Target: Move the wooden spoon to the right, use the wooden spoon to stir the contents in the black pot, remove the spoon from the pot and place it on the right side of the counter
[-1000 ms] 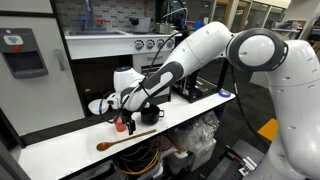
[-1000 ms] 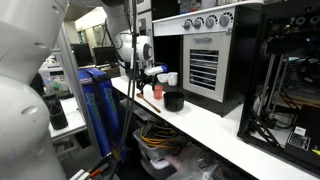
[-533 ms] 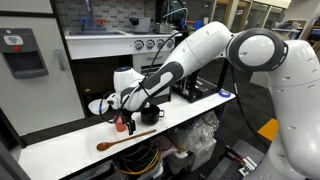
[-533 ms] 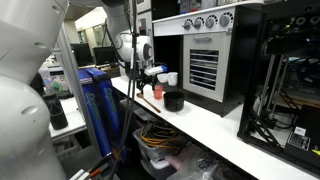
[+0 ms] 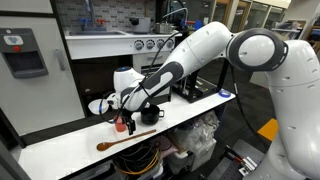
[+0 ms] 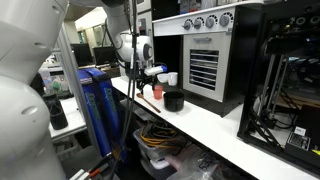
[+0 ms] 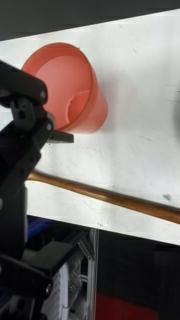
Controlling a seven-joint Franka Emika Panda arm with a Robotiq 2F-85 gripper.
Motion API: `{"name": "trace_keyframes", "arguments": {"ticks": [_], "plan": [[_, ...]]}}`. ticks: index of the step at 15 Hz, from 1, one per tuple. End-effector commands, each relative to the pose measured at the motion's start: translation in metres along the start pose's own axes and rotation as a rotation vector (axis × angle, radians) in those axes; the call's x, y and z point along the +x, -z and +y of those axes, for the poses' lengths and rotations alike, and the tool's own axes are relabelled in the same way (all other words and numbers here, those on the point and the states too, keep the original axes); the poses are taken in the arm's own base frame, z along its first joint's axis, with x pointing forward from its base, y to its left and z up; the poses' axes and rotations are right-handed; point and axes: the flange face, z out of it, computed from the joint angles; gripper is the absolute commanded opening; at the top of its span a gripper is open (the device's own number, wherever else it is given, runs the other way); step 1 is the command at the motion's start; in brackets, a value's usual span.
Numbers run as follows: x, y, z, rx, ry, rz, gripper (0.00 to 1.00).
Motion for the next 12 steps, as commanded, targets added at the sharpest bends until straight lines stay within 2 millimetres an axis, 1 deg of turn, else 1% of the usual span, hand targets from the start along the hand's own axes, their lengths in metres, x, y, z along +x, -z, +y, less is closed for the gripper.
{"name": "trace_keyframes", "arguments": {"ticks": [1, 9, 12], "plan": [[0.0007, 0.0002, 0.0003, 0.001, 0.0, 0.0, 1.0], [0.0007, 0.0002, 0.0003, 0.001, 0.0, 0.0, 1.0], [-0.0021, -0.0009, 0.005, -0.012, 0.001, 0.021, 1.0]]}}
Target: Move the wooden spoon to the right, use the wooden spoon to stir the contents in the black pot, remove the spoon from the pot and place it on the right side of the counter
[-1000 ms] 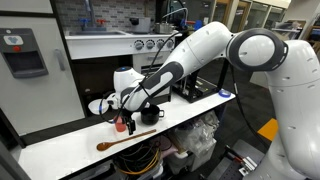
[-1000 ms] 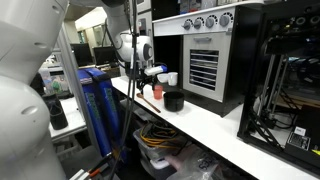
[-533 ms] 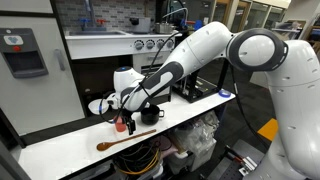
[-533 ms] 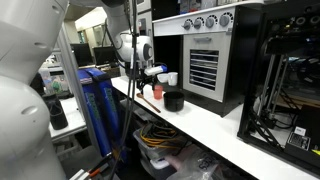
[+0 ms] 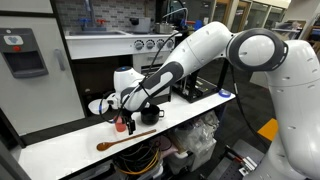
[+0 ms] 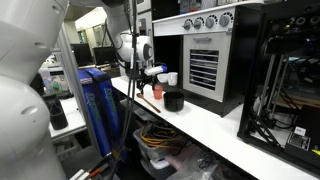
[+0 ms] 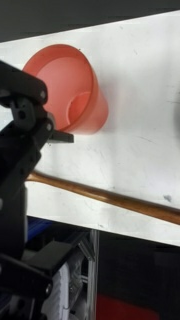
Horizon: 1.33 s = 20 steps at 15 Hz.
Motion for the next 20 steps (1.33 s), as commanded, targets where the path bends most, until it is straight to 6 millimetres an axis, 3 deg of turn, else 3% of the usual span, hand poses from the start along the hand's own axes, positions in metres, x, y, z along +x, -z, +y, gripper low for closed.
{"name": "trace_keyframes", "arguments": {"ticks": [1, 11, 20], "plan": [[0.0, -0.004, 0.006, -0.01, 0.004, 0.017, 1.0], [0.027, -0.049, 0.003, 0.024, 0.038, 0.053, 1.0], [0.04, -0.051, 0.006, 0.031, 0.033, 0.047, 1.0]]}}
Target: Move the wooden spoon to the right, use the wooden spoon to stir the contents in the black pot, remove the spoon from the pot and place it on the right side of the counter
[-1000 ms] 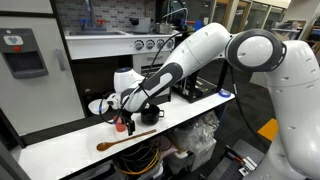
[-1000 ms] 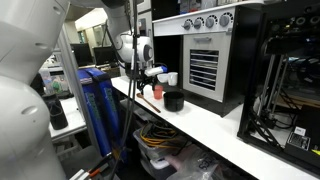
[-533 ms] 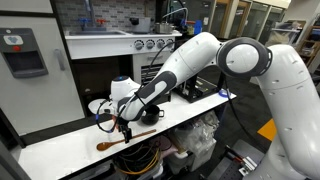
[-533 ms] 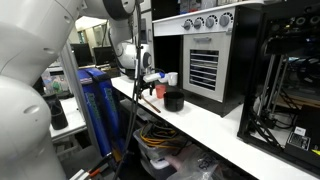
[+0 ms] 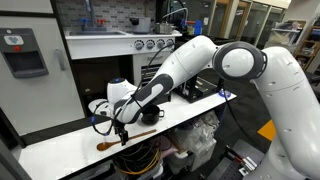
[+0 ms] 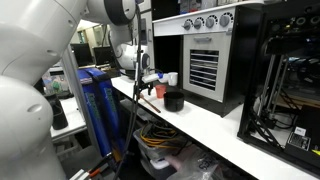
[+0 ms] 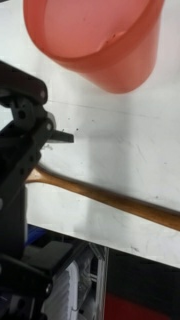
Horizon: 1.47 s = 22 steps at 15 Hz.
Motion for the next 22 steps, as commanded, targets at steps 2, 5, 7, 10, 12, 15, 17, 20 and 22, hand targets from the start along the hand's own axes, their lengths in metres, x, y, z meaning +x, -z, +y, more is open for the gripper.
{"name": "trace_keyframes", "arguments": {"ticks": [2, 5, 7, 10, 12, 15, 17, 20, 22], "plan": [[0.001, -0.004, 0.008, 0.008, -0.004, 0.003, 1.0], [0.0, -0.009, 0.007, 0.015, -0.009, 0.01, 1.0], [-0.001, -0.011, 0.006, 0.022, -0.014, 0.007, 1.0], [-0.006, -0.011, 0.002, 0.03, -0.03, 0.005, 1.0], [-0.01, -0.012, -0.001, 0.033, -0.042, -0.002, 1.0], [-0.015, -0.013, -0.005, 0.038, -0.055, -0.011, 1.0], [-0.019, -0.015, -0.008, 0.043, -0.057, -0.019, 1.0], [-0.024, -0.018, -0.011, 0.051, -0.059, -0.026, 1.0], [-0.027, -0.015, -0.011, 0.05, -0.06, -0.031, 1.0]]}}
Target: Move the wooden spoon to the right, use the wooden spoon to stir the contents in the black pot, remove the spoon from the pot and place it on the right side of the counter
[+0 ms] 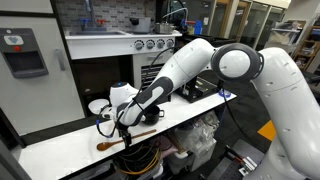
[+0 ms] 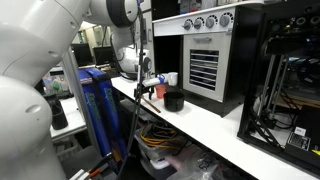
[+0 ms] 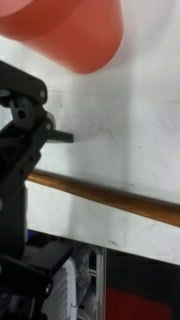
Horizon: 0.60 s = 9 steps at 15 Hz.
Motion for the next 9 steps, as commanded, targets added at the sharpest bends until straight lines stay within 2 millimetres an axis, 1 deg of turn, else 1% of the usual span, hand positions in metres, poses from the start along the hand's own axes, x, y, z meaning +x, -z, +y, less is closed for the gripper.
{"name": "trace_keyframes", "arguments": {"ticks": [1, 5, 9], "plan": [[-0.014, 0.007, -0.006, 0.012, -0.013, -0.015, 1.0], [-0.022, 0.015, -0.008, 0.011, -0.02, -0.034, 1.0], [-0.023, 0.017, -0.008, 0.002, -0.007, -0.046, 1.0]]}}
